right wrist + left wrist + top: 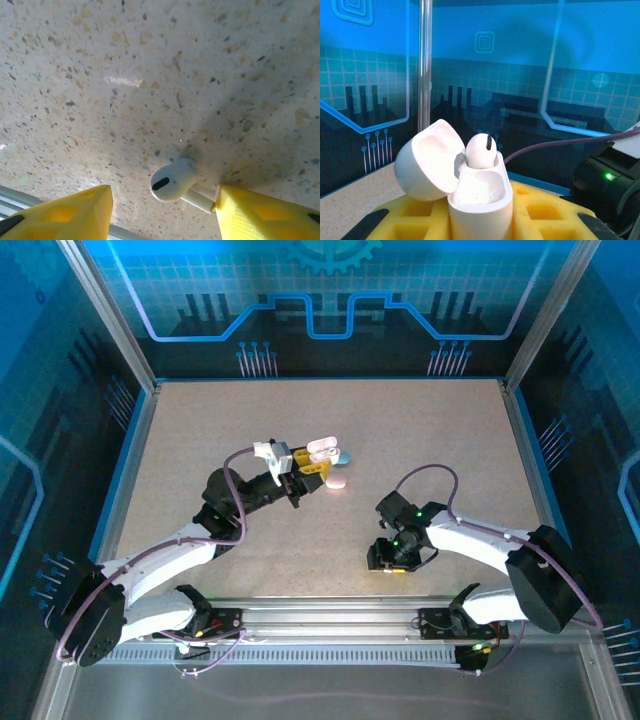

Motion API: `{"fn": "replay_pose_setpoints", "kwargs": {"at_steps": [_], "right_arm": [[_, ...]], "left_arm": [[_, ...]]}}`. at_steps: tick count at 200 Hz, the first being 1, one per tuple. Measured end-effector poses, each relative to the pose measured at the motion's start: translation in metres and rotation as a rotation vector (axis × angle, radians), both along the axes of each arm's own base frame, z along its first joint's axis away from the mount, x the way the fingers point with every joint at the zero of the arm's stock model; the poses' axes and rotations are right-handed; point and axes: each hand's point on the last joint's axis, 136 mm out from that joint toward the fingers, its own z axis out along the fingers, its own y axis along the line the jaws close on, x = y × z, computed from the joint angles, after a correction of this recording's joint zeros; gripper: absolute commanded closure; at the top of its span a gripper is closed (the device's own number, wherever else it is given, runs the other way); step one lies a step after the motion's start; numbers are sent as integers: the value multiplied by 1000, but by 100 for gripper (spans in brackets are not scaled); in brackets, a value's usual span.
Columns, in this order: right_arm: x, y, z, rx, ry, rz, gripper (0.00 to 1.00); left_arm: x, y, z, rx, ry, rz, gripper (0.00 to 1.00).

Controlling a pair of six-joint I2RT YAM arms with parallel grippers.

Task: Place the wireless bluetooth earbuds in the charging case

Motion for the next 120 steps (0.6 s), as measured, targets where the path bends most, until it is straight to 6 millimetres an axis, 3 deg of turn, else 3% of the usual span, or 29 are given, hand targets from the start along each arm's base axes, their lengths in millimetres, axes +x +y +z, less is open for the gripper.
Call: {"fn": "replay_pose_setpoints", "kwargs": {"at_steps": [40,82,120], "right_arm": [[-7,5,1,-1,8,33,44],[-3,21,15,31,-9,68,44],[0,19,24,-8,-15,71,48]], "left_arm": [[1,-1,-1,2,3,-1,74],[1,-1,-2,3,4,-1,74],[1,-1,-2,3,4,-1,74]]}}
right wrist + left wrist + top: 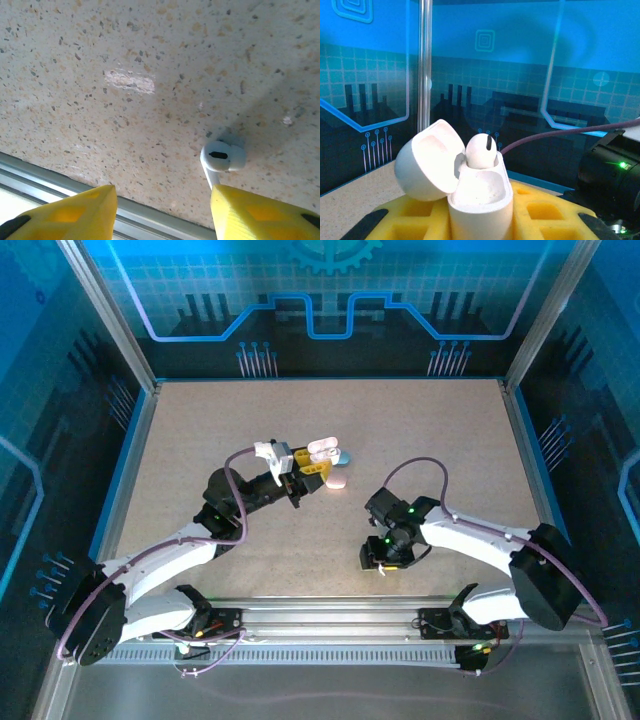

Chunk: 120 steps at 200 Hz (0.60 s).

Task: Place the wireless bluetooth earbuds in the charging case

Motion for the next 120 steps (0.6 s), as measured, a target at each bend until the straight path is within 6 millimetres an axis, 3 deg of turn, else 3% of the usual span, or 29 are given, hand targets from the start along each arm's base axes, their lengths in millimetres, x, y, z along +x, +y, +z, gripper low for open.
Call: {"fn": "replay_pose_setpoints", "kwargs": {"at_steps": [60,120], "right_arm": [[21,-21,14,-131,-116,-4,51],[23,-24,-1,-200,-81,48,49]], "left_arm": [[1,1,-5,6,8,12,74],[3,2,-6,5,11,23,74]]}}
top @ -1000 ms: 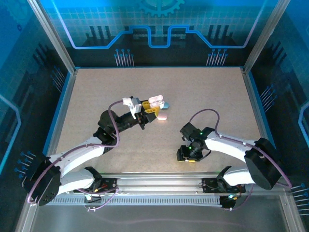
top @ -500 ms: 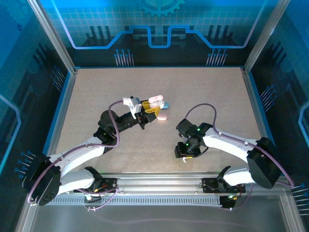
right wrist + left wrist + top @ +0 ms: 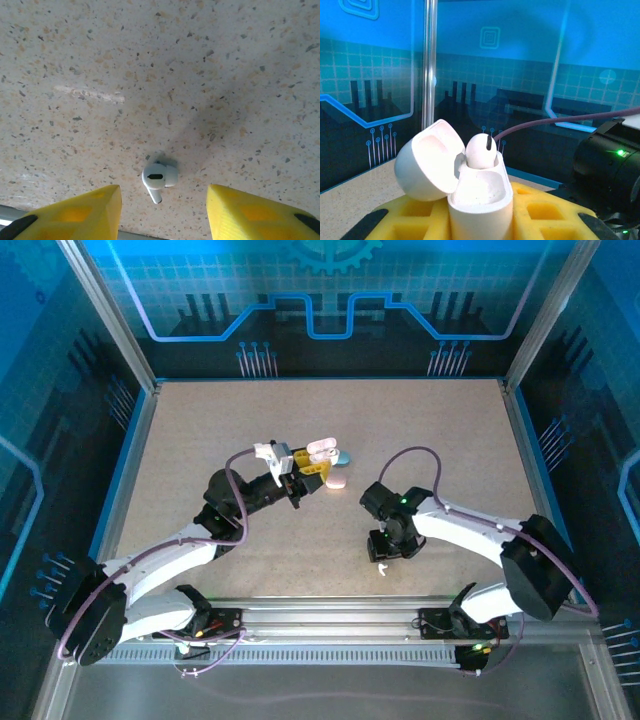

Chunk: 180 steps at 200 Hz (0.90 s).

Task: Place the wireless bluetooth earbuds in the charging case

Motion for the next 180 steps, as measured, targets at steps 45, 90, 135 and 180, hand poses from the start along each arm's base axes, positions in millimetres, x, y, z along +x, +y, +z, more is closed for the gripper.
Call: {"fn": "replay_pose_setpoints", "kwargs": {"at_steps": [45,90,135,180], "right_arm": [[4,4,-3,-14,19,27,45],[8,8,-1,-13,17,48,45],[2,6,-11,-47,62,60,47],[-5,10,-14,-42,93,64,54]], "left_arm": [[0,1,0,1,-2,8,74],[-2,3,2,-1,-5,9,74],[-2,4,4,-5,-9,12,74],[-2,4,3,-5,-9,12,74]]}}
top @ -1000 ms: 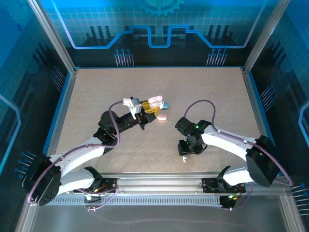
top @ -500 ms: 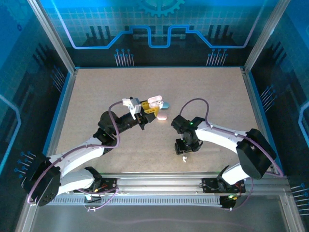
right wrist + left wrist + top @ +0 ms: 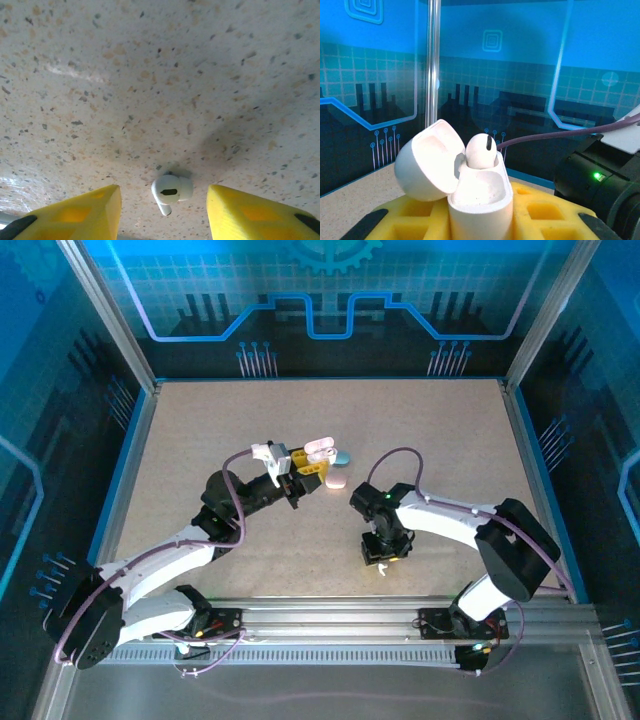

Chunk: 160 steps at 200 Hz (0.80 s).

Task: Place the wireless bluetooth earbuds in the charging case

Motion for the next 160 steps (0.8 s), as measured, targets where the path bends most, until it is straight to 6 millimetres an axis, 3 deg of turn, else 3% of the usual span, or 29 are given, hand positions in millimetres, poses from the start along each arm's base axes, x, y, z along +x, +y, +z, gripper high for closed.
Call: {"fn": "replay_pose_setpoints", "kwargs": {"at_steps": [75,160], "right_arm": [[-5,4,-9,-15,36,-24,54],[-1,1,3,-1,-30,-53,52]], "left_arm": [[0,0,0,0,0,0,74],[2,-1,-3,5,8,-1,74]]}}
